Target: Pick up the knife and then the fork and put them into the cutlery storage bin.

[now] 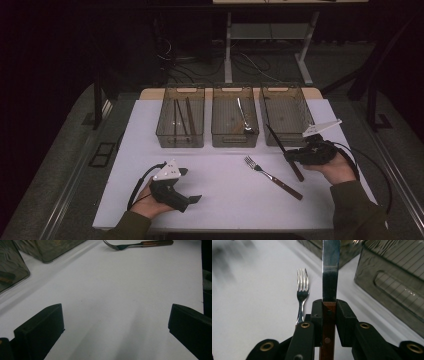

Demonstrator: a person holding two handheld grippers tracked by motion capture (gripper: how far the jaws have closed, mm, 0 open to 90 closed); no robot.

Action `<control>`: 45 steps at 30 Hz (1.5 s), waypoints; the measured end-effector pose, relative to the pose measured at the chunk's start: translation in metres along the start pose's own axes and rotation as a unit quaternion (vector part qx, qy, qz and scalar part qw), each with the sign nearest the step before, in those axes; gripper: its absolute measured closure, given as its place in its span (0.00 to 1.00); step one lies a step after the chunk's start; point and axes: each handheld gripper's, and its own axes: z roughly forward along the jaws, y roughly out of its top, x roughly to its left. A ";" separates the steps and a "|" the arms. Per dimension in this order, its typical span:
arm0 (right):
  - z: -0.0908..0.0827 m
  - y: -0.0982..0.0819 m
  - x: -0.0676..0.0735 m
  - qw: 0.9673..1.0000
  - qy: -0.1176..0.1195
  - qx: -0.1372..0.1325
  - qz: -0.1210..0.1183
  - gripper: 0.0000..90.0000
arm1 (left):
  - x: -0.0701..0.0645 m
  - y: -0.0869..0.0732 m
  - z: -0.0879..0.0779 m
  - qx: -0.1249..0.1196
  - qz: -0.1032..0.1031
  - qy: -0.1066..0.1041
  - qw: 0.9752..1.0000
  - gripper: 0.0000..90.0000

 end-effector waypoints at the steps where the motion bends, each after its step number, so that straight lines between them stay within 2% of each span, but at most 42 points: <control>1: -0.001 0.000 0.000 1.000 -0.003 -0.006 -0.001 0.86 | 0.000 0.000 0.000 -0.002 -0.002 0.000 1.000 0.00; 9: -0.012 0.001 -0.003 0.998 -0.016 -0.060 0.012 0.86 | 0.002 -0.001 0.001 -0.005 -0.009 0.000 1.000 0.00; 13: -0.018 0.003 -0.005 0.995 -0.025 -0.090 0.028 0.86 | 0.002 -0.001 0.001 -0.007 -0.013 0.000 1.000 0.00; 19: -0.028 0.008 -0.007 0.991 -0.040 -0.126 0.036 0.86 | 0.002 -0.001 0.001 -0.005 -0.011 0.000 1.000 0.00; 25: -0.035 0.009 -0.009 0.987 -0.053 -0.143 0.048 0.85 | 0.002 -0.001 0.002 -0.004 -0.009 0.001 1.000 0.00; 31: -0.043 0.015 -0.016 0.982 -0.075 -0.168 0.051 0.85 | 0.000 -0.001 0.004 0.000 -0.011 0.000 1.000 0.00; 33: -0.047 0.019 -0.020 0.979 -0.081 -0.180 0.056 0.85 | 0.000 -0.001 0.003 -0.001 -0.010 0.000 1.000 0.00; 38: -0.053 0.032 -0.031 0.975 -0.096 -0.191 0.064 0.85 | 0.001 -0.001 0.003 -0.002 -0.012 0.000 1.000 0.00; 45: -0.050 0.050 -0.046 0.969 -0.130 -0.195 0.072 0.85 | 0.001 -0.001 0.001 -0.006 -0.013 0.001 1.000 0.00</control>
